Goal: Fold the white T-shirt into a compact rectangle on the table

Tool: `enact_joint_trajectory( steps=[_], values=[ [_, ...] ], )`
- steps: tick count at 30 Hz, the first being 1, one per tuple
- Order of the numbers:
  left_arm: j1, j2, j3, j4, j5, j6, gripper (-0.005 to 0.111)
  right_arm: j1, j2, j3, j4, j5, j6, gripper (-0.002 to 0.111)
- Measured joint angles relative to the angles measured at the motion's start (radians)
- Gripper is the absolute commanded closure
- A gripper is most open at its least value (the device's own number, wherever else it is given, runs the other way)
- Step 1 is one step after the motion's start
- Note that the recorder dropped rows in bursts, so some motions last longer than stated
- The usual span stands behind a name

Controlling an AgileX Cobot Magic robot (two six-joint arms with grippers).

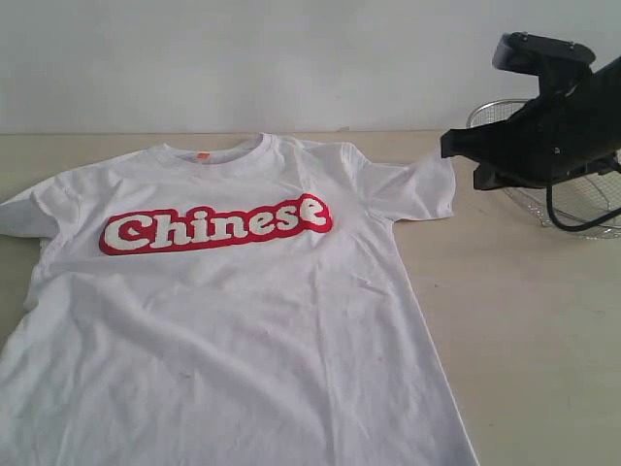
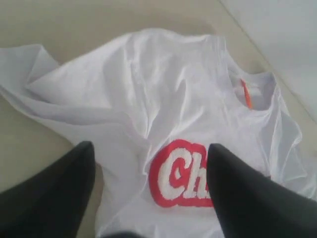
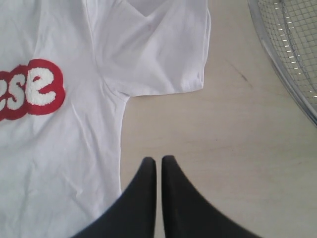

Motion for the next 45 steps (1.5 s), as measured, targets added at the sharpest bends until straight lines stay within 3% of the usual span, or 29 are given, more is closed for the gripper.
enact_joint_trajectory(
  steps=[4, 9, 21, 27, 37, 41, 45],
  values=[
    [-0.002, -0.011, 0.000, 0.063, 0.019, -0.021, 0.046, 0.000, 0.000, 0.000, 0.000, -0.004, 0.000, 0.108],
    [-0.021, -0.027, 0.000, -0.150, 0.044, 0.056, 0.046, 0.000, 0.000, 0.000, 0.000, -0.004, 0.000, 0.108],
    [-0.032, -0.032, 0.000, -0.198, 0.059, 0.081, 0.046, 0.000, 0.000, 0.000, -0.002, -0.022, 0.000, 0.108],
    [-0.032, -0.034, 0.000, -0.236, 0.087, 0.099, 0.046, 0.000, 0.000, 0.000, -0.009, -0.215, -0.002, 0.108],
    [-0.032, -0.058, 0.000, -0.084, 0.110, 0.037, 0.046, 0.000, -0.004, -0.010, 0.043, -0.470, 0.094, 0.108],
    [-0.032, -0.058, 0.000, -0.061, 0.104, -0.054, 0.048, 0.000, -0.007, -0.010, 0.062, -0.439, 0.143, 0.108],
    [-0.034, -0.054, -0.003, 0.070, 0.072, -0.108, 0.049, 0.000, -0.007, -0.010, 0.062, -0.373, 0.101, 0.108]
  ],
)
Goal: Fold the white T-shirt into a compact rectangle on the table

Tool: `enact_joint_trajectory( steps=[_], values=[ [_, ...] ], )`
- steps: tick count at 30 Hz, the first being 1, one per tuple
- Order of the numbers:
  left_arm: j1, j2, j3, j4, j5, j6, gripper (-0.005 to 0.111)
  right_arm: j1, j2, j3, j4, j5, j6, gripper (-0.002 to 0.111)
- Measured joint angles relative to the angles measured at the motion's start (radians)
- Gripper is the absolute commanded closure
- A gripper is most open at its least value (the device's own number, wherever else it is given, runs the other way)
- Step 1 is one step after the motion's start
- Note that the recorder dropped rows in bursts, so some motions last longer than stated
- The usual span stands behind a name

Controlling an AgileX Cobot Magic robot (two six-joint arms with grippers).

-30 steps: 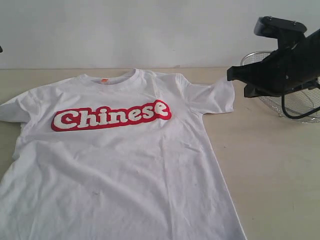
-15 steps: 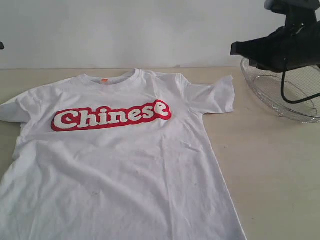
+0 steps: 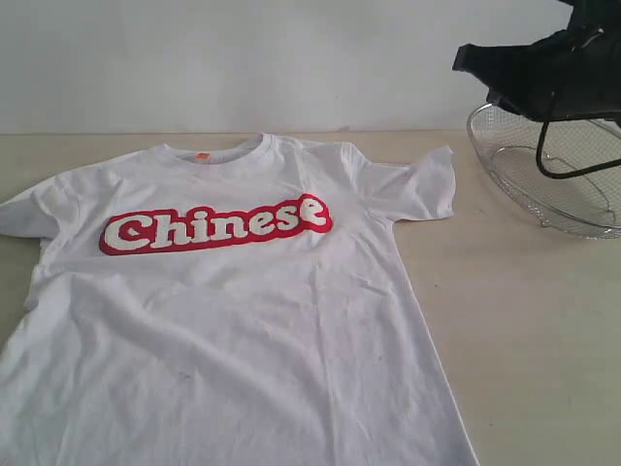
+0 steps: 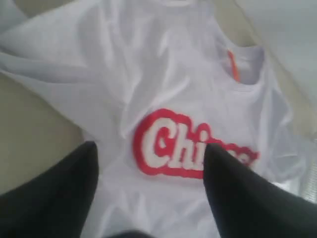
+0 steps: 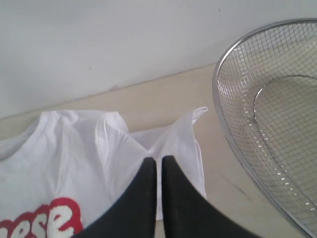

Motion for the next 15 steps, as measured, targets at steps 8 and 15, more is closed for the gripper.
enact_joint_trajectory(
  steps=[8, 15],
  values=[
    [-0.010, 0.036, -0.107, 0.110, -0.070, 0.157, 0.049, 0.000, 0.000, 0.000, 0.000, 0.111, -0.139, 0.108],
    [-0.051, 0.136, -0.213, 0.135, -0.052, 0.692, 0.049, 0.000, 0.000, 0.000, 0.000, 0.123, -0.172, 0.108]
  ],
)
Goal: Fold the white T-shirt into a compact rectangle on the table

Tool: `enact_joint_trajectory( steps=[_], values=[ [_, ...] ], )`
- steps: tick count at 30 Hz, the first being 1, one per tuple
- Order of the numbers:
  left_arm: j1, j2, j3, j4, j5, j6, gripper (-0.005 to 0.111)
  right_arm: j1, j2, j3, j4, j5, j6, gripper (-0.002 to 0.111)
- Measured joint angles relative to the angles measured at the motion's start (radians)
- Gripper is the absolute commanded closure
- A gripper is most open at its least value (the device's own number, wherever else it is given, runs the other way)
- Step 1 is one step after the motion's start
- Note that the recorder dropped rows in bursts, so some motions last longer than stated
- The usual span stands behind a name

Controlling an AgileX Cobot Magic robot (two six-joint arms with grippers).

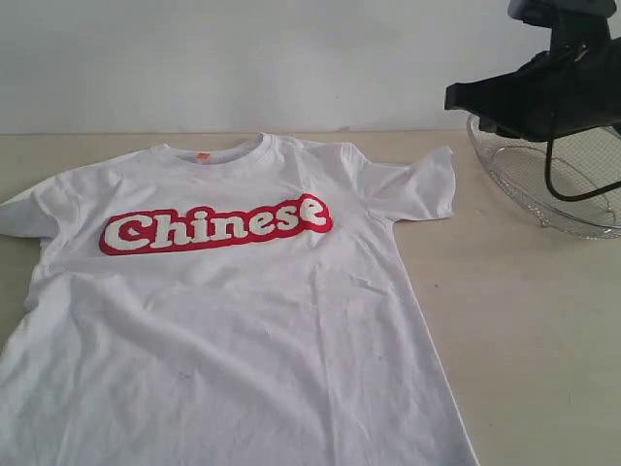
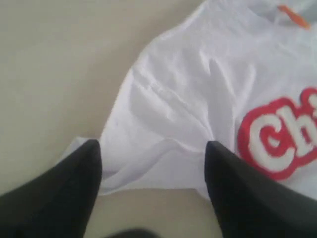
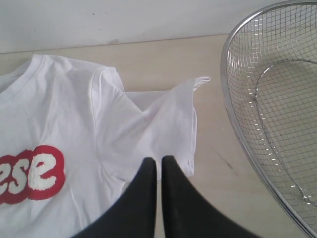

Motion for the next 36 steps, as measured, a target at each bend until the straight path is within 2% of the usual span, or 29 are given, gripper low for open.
enact_joint_trajectory(
  steps=[4, 7, 9, 22, 36],
  values=[
    [-0.008, 0.042, -0.012, -0.014, 0.017, 0.416, 0.049, 0.000, 0.000, 0.000, 0.000, 0.001, -0.005, 0.108],
    [-0.008, 0.056, -0.014, -0.022, 0.017, 0.634, 0.049, 0.000, 0.000, 0.000, 0.000, 0.005, -0.007, 0.108],
    [-0.003, 0.066, -0.016, -0.036, 0.022, 0.703, 0.049, 0.000, 0.000, 0.000, 0.000, 0.005, -0.007, 0.108],
    [0.013, 0.145, -0.016, -0.041, 0.044, 1.041, 0.049, 0.000, 0.000, 0.000, 0.000, 0.005, -0.008, 0.108],
    [0.013, 0.170, -0.016, -0.041, 0.048, 1.070, 0.049, 0.000, 0.056, 0.000, 0.000, 0.022, -0.008, 0.108]
  ],
)
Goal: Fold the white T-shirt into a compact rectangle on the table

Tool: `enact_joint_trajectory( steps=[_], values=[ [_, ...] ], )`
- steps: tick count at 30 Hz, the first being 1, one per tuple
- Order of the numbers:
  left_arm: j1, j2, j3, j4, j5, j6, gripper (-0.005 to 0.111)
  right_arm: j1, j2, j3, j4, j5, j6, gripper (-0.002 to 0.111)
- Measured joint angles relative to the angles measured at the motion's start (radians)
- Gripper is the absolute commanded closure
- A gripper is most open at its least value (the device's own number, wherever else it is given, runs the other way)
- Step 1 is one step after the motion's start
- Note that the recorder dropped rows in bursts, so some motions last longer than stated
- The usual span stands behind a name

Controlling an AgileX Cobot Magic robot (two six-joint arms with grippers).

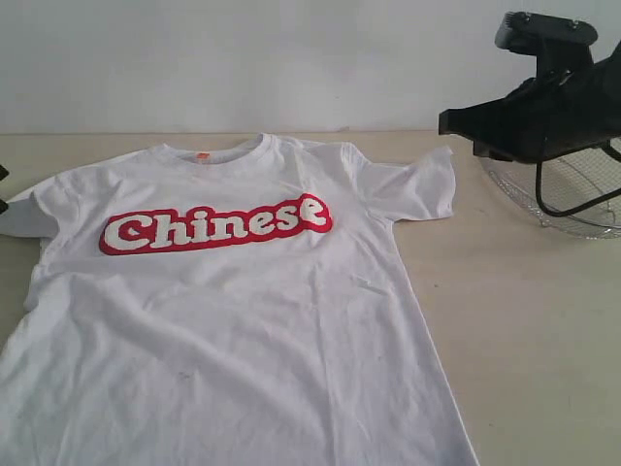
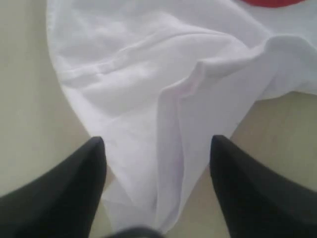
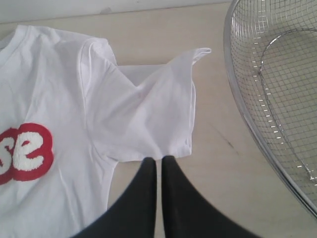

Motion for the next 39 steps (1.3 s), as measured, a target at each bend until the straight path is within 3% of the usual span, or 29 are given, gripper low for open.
enact_joint_trajectory(
  steps=[23, 25, 27, 28, 29, 39],
  values=[
    [-0.030, 0.068, 0.000, -0.004, 0.023, -0.007, 0.049, 0.000, 0.000, 0.000, 0.000, -0.012, 0.000, 0.108],
    [-0.030, 0.070, 0.000, -0.004, 0.024, -0.007, 0.056, 0.000, 0.000, 0.000, 0.000, -0.012, 0.000, 0.108],
    [-0.030, 0.070, 0.000, -0.004, 0.028, -0.007, 0.077, 0.000, 0.000, 0.000, 0.000, -0.012, 0.000, 0.108],
    [-0.030, 0.070, 0.000, -0.004, 0.033, -0.007, 0.095, 0.000, 0.000, 0.000, 0.000, -0.012, 0.000, 0.108],
    [-0.030, 0.070, 0.000, -0.004, 0.045, -0.007, 0.103, 0.000, 0.000, 0.000, 0.000, -0.012, 0.000, 0.108],
    [-0.030, 0.024, 0.000, -0.050, 0.071, -0.030, 0.102, 0.000, 0.000, 0.000, 0.000, -0.014, 0.000, 0.108]
  ],
)
